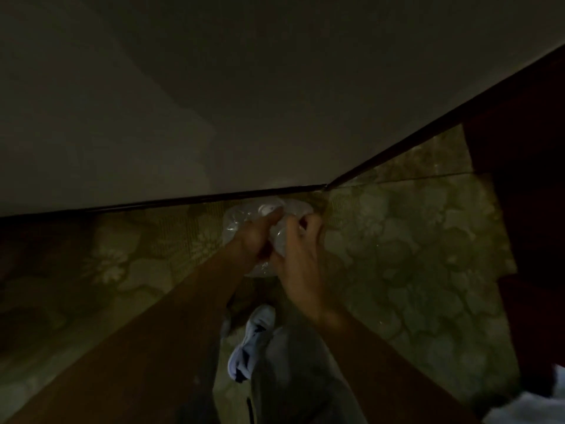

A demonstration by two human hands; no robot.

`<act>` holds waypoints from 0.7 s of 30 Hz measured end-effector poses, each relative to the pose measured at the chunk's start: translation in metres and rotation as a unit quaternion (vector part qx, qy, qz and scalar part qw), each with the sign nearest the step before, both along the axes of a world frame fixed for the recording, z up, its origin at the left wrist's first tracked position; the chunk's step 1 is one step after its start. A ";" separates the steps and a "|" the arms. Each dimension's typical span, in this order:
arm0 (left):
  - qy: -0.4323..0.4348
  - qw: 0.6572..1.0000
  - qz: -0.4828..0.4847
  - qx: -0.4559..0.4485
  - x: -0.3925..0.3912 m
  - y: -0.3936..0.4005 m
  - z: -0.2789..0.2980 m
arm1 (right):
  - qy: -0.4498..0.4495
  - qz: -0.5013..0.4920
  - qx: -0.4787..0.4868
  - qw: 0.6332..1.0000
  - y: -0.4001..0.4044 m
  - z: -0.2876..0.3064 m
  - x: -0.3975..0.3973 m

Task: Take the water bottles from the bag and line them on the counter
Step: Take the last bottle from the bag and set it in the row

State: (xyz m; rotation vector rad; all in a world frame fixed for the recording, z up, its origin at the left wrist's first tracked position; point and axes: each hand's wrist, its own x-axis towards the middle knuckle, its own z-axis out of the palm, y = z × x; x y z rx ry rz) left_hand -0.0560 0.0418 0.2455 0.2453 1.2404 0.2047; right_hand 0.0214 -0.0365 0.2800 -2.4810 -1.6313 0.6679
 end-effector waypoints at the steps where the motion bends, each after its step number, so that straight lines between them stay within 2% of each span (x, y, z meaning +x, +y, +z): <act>1: -0.006 1.000 0.017 -0.011 -0.006 -0.001 0.017 | 0.019 0.004 -0.002 1.000 -0.002 0.018 -0.006; 4: 0.020 1.000 -0.006 0.009 -0.027 -0.005 0.073 | 0.124 -0.033 -0.003 0.992 -0.007 0.072 -0.019; 6: 0.034 0.997 -0.045 0.044 -0.043 -0.008 0.108 | 0.225 -0.094 0.010 0.970 -0.009 0.099 -0.028; 7: 0.025 0.996 -0.060 0.055 -0.051 -0.008 0.126 | 0.283 -0.151 0.018 0.947 -0.008 0.111 -0.033; 9: -0.006 0.993 -0.079 0.088 -0.067 -0.007 0.152 | 0.394 -0.276 0.022 0.876 -0.002 0.130 -0.038; 10: -0.012 0.990 -0.082 0.112 -0.074 -0.007 0.162 | 0.434 -0.308 0.012 0.846 0.002 0.138 -0.039; 11: -0.015 0.988 -0.075 0.132 -0.080 -0.005 0.172 | 0.457 -0.314 0.000 0.832 0.005 0.145 -0.042; 16: -0.033 0.981 -0.023 0.192 -0.113 -0.009 0.208 | 0.489 -0.255 0.004 0.834 0.011 0.175 -0.060; 21: -0.060 0.967 0.009 0.246 -0.152 -0.023 0.241 | 0.485 -0.185 0.026 0.854 0.011 0.207 -0.089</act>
